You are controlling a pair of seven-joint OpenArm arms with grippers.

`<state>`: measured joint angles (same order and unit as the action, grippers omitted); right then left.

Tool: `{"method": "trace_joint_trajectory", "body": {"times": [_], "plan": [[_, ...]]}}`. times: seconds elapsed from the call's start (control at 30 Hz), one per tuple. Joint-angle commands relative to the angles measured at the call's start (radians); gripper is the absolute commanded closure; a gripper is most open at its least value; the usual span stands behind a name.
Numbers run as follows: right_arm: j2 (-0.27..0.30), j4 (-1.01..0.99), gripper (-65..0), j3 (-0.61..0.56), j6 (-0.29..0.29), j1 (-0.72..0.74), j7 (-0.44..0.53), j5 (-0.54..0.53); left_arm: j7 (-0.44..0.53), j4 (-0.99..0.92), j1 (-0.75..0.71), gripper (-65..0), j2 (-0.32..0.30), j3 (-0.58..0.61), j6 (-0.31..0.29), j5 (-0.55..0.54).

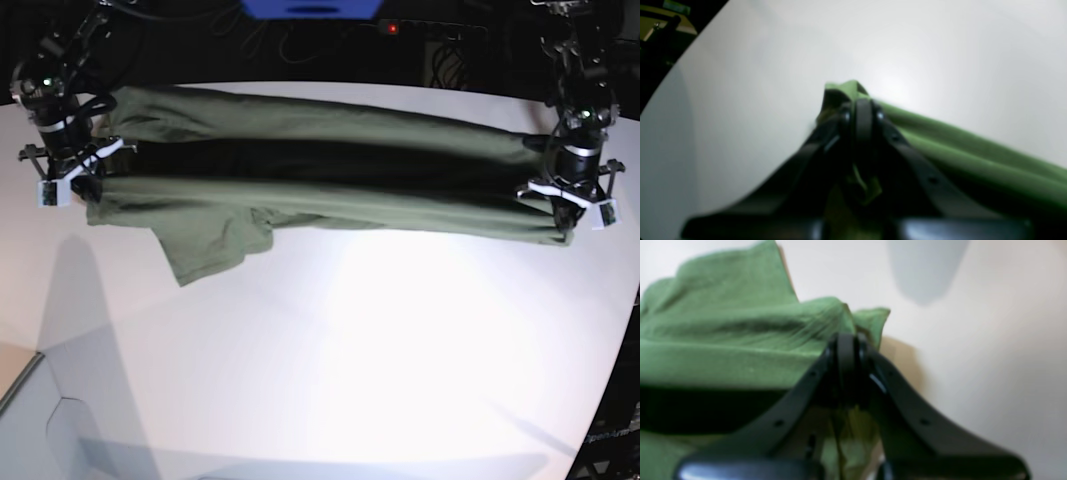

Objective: Layout the t-shirt on the table in an organized manner, then fold the t-shirt properly
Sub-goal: 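Lift the hem side with both grippers and fold it over toward the collar, then regrasp the folded edge with the right gripper near the sleeve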

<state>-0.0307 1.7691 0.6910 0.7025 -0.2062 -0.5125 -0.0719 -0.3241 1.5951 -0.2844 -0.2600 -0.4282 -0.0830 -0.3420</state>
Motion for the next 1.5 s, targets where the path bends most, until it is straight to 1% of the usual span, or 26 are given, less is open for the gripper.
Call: {"method": "trace_joint_trajectory", "body": {"times": [0.0, 0.23, 0.4, 0.57, 0.67, 0.7, 0.77, 0.83, 0.9, 0.93, 1.0, 1.07, 1.13, 1.2, 1.23, 1.3, 1.4, 1.47], "plan": [[0.010, 0.016, 0.0, 0.002, -0.004, 0.007, 0.030, -0.015, 0.019, 0.004, 0.001, -0.2, -0.015, -0.008, 0.005, 0.001], [0.008, -0.010, 0.0, -0.001, -0.004, -0.039, 0.028, -0.015, 0.019, -0.066, 0.006, -0.2, -0.012, -0.004, 0.005, 0.008], [0.008, -0.065, 0.0, -0.003, -0.004, -0.046, 0.028, -0.013, 0.019, -0.118, 0.011, -0.2, -0.011, -0.004, 0.005, 0.002], [0.010, -0.070, 0.0, -0.004, -0.004, -0.057, 0.022, -0.007, 0.019, -0.163, 0.034, -0.2, -0.011, 0.012, 0.005, 0.008], [0.019, -0.070, 0.0, -0.050, -0.004, -0.072, 0.022, -0.006, 0.019, -0.197, 0.040, -0.5, -0.011, 0.012, 0.005, 0.007], [0.039, -0.070, -0.5, -0.070, -0.004, -0.086, 0.021, -0.004, 0.019, -0.203, 0.043, -0.5, -0.011, 0.012, 0.005, 0.008], [0.056, -0.070, -6.2, -0.109, -0.004, -0.105, 0.021, -0.004, 0.019, -0.204, 0.060, -0.6, -0.011, 0.025, 0.005, 0.010], [0.059, -0.065, -14.3, -0.119, -0.004, -0.109, 0.021, -0.004, 0.019, -0.204, 0.063, -1.1, -0.012, 0.041, 0.005, 0.008], [0.059, -0.062, -20.6, -0.115, -0.004, -0.109, 0.025, -0.004, 0.019, -0.204, 0.064, -5.0, -0.011, 0.042, 0.005, 0.004], [0.059, -0.061, -23.0, -0.103, -0.004, -0.109, 0.027, -0.009, 0.019, -0.201, 0.064, -8.5, -0.011, 0.041, 0.005, 0.002], [0.056, -0.054, -26.0, -0.041, -0.004, -0.098, 0.027, -0.013, 0.019, -0.197, 0.064, -16.4, -0.009, 0.041, 0.005, 0.002], [0.051, -0.041, -26.9, 0.019, -0.004, -0.074, 0.027, -0.015, 0.019, -0.195, 0.061, -26.1, -0.006, 0.041, 0.005, 0.002], [0.051, -0.031, -26.9, 0.058, -0.004, -0.055, 0.025, -0.015, 0.019, -0.195, 0.061, -34.2, 0.006, 0.035, 0.005, 0.002], [0.051, -0.018, -27.1, 0.086, -0.004, -0.031, 0.022, -0.024, 0.019, -0.195, 0.061, -39.8, 0.009, 0.033, 0.005, 0.002], [0.051, -0.016, -27.1, 0.088, -0.004, -0.023, 0.022, -0.035, 0.019, -0.195, 0.061, -41.0, 0.009, 0.033, 0.005, 0.002], [0.058, -0.004, -27.3, 0.068, -0.004, -0.016, 0.022, -0.053, 0.019, -0.195, 0.060, -41.2, 0.009, 0.033, 0.005, 0.002], [0.062, -0.001, -27.4, -0.035, -0.004, 0.037, 0.004, -0.049, 0.019, -0.194, 0.058, -41.2, 0.011, 0.032, 0.007, 0.002], [0.088, -0.013, -27.4, -0.119, -0.004, 0.083, -0.061, -0.049, 0.019, -0.194, 0.057, -41.4, 0.011, 0.032, 0.007, 0.002]]}}
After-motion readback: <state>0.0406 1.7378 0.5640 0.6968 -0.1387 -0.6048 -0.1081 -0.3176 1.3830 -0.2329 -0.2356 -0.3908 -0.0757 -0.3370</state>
